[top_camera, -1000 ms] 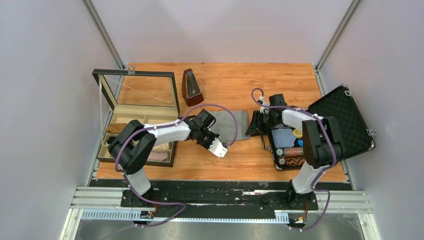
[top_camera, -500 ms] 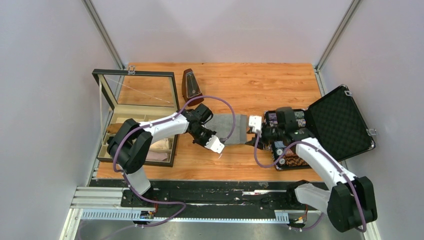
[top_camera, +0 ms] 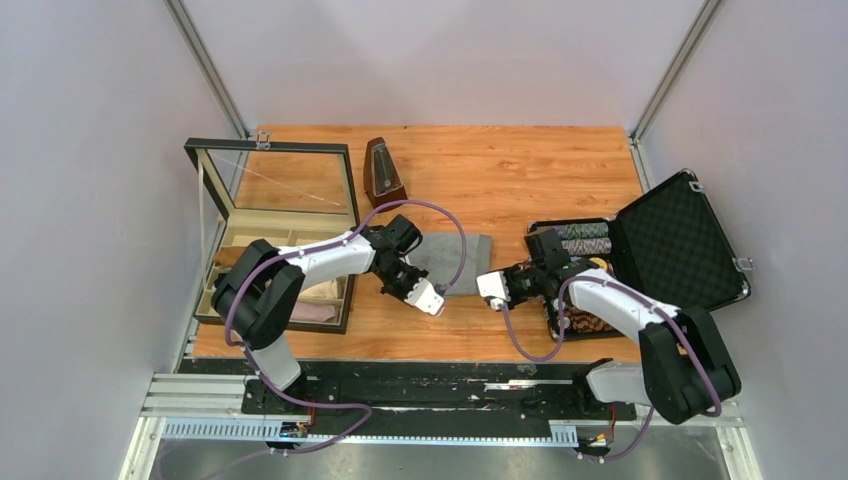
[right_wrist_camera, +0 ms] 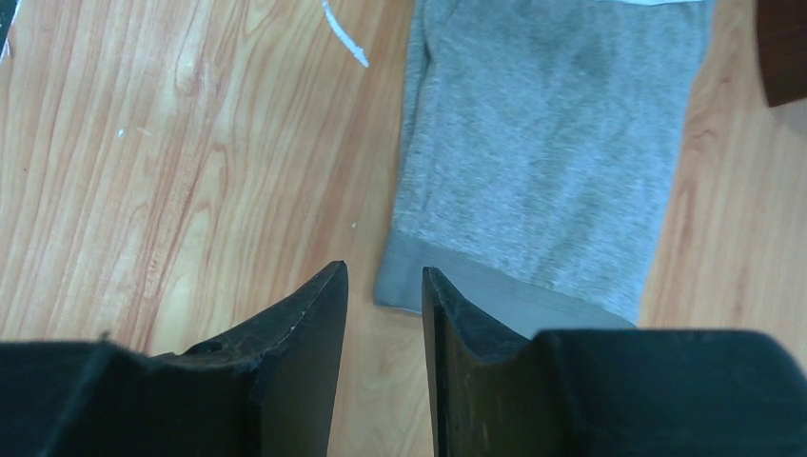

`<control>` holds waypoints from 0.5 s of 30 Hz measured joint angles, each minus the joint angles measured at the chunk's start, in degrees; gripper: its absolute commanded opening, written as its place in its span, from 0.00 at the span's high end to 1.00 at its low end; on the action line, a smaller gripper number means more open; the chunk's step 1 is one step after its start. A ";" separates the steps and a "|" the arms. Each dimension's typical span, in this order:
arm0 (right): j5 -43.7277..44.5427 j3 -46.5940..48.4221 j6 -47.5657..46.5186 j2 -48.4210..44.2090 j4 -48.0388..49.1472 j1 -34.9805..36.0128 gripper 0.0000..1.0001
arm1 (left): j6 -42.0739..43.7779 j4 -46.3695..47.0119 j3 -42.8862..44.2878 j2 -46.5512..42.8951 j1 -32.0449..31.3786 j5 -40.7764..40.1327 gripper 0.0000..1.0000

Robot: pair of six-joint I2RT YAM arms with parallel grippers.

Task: Roll the underwear
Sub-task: Fold the underwear at the center of the board.

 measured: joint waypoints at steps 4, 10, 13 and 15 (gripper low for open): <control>1.03 0.00 -0.11 4.00 1.07 0.63 0.66 | 0.50 0.79 -0.92 -0.79 0.00 -0.04 1.00; 2.16 0.24 -0.17 7.58 2.10 1.05 0.70 | 0.85 1.31 -1.46 -1.11 0.00 -0.48 1.00; 3.21 0.72 -0.31 9.57 2.25 1.16 0.71 | 0.85 1.49 -1.44 -1.14 0.00 -0.50 1.00; 3.85 1.25 -0.28 10.67 2.25 1.16 0.71 | 0.87 1.57 -1.46 -1.14 0.00 -0.50 1.00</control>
